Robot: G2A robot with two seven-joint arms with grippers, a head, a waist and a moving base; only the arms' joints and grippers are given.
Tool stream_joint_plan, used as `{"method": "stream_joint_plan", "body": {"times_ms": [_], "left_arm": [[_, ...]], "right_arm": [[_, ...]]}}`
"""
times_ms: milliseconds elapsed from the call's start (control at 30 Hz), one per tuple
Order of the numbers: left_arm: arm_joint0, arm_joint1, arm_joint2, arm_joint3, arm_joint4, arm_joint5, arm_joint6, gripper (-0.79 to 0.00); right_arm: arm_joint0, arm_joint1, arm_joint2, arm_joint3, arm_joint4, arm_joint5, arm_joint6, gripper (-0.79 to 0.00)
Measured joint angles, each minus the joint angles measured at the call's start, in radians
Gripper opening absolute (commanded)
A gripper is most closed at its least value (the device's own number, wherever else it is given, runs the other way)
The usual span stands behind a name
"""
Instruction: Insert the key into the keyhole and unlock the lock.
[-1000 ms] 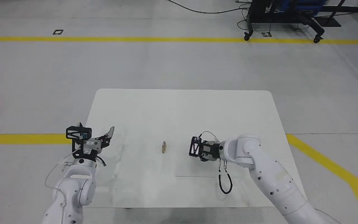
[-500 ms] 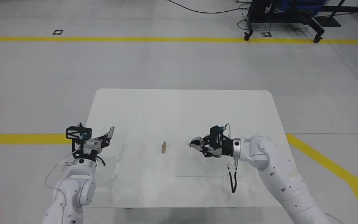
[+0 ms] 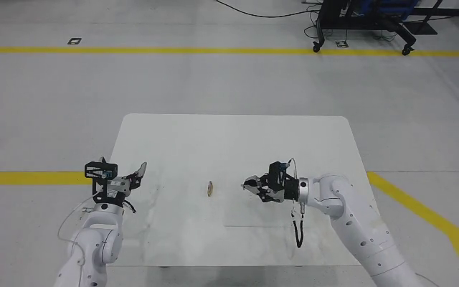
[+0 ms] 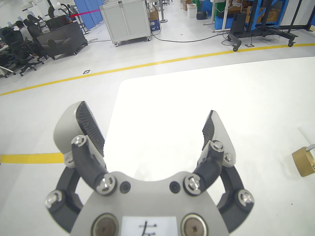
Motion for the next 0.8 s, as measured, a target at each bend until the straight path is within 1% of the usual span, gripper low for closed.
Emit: {"method": "stream_joint_plan", "body": {"times_ms": [67, 167, 233, 333, 433, 600, 667, 700, 800], "left_arm": [[0.000, 0.000, 0.000, 0.000, 0.000, 0.000, 0.000, 0.000], [0.000, 0.000, 0.000, 0.000, 0.000, 0.000, 0.000, 0.000], [0.000, 0.000, 0.000, 0.000, 0.000, 0.000, 0.000, 0.000], [0.000, 0.000, 0.000, 0.000, 0.000, 0.000, 0.000, 0.000], [0.000, 0.000, 0.000, 0.000, 0.000, 0.000, 0.000, 0.000], [0.000, 0.000, 0.000, 0.000, 0.000, 0.000, 0.000, 0.000], [0.000, 0.000, -0.007, 0.010, -0.005, -0.007, 0.020, 0.000], [0.002, -0.001, -0.009, 0.019, -0.024, -0.026, 0.035, 0.000], [-0.011, -0.005, -0.006, 0.039, -0.181, -0.146, 0.064, 0.000]], "right_arm": [[0.004, -0.008, -0.014, 0.019, 0.101, -0.014, -0.089, -0.785], [0.038, -0.023, -0.057, 0.049, 0.249, -0.022, -0.185, -0.785], [0.069, -0.031, -0.092, 0.075, 0.337, -0.021, -0.211, -0.785], [0.102, -0.035, -0.119, 0.105, 0.424, -0.021, -0.206, -0.785], [0.103, -0.034, -0.111, 0.118, 0.466, -0.019, -0.214, -0.785], [0.102, -0.034, -0.110, 0.118, 0.463, -0.019, -0.215, -0.785], [0.102, -0.034, -0.110, 0.118, 0.463, -0.019, -0.215, -0.785], [0.101, -0.034, -0.111, 0.120, 0.465, -0.017, -0.216, -0.785], [0.085, -0.043, -0.138, 0.148, 0.547, 0.032, -0.213, -0.785]]}}
